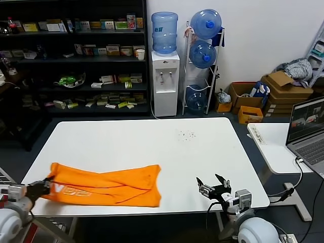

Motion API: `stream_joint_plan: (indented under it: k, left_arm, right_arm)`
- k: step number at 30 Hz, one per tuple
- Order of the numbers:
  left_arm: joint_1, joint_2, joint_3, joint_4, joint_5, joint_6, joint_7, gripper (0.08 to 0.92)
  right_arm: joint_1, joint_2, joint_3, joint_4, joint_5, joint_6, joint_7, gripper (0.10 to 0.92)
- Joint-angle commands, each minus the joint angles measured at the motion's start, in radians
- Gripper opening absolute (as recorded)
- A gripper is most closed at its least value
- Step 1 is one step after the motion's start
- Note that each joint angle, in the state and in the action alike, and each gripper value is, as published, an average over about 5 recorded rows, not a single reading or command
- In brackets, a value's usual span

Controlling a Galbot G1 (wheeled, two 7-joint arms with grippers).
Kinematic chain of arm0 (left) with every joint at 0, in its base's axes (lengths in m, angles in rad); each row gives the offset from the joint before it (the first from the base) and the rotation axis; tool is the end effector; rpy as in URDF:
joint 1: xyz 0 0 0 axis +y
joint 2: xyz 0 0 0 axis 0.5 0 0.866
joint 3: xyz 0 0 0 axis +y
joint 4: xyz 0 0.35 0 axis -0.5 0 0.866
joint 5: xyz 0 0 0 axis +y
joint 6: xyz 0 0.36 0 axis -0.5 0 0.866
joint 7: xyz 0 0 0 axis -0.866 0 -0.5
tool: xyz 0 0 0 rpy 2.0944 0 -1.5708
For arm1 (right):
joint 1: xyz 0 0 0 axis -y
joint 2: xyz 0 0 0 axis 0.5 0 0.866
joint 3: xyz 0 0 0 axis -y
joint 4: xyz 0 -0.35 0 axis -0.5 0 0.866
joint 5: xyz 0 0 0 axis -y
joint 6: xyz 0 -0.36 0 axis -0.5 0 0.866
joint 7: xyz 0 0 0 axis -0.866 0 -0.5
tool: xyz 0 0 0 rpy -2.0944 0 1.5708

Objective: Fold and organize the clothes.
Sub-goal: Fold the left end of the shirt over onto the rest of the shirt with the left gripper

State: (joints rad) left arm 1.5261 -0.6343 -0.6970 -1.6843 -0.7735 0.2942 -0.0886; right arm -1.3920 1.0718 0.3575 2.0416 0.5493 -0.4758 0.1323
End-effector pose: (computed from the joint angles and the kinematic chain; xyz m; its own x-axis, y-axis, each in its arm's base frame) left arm 0.2511 0.2857 -0.2809 -0.8444 -0.1470 0.5152 -0.0382 0.9757 0.2159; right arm 0.2338 -0.0428 -0.2851 -0.8531 -0.2486 0.4586 -0.2336 0.9681 0.0902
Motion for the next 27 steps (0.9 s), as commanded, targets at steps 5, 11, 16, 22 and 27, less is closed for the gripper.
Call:
stream_joint_plan:
  k: [5,11,16,22,27]
  left_arm:
    - [0.114,0.017,-0.123,-0.134,0.101,0.009,-0.002,0.126]
    - [0.0,-0.068,0.098,-0.307,-0.14,0.142,-0.139,0.126]
    - [-0.129,-0.129,0.236,-0.362,-0.273,0.197,-0.238,0.126]
    - [-0.227,-0.181,0.349,-0.375,-0.323,0.213,-0.302,0.126]
    - [-0.274,-0.211,0.4,-0.366,-0.328,0.218,-0.328,0.126]
  right_arm:
    - [0.015,0.024,-0.019,-0.003,-0.023,0.001,0.002,0.823]
    - [-0.002,0.04,-0.013,0.006,-0.042,-0.002,0.006,0.823]
    - [-0.02,0.059,-0.007,0.011,-0.059,-0.003,0.007,0.823]
    - [-0.03,0.078,-0.012,0.015,-0.074,-0.005,0.008,0.823]
    - [-0.031,0.082,-0.015,0.02,-0.075,-0.009,0.01,0.823]
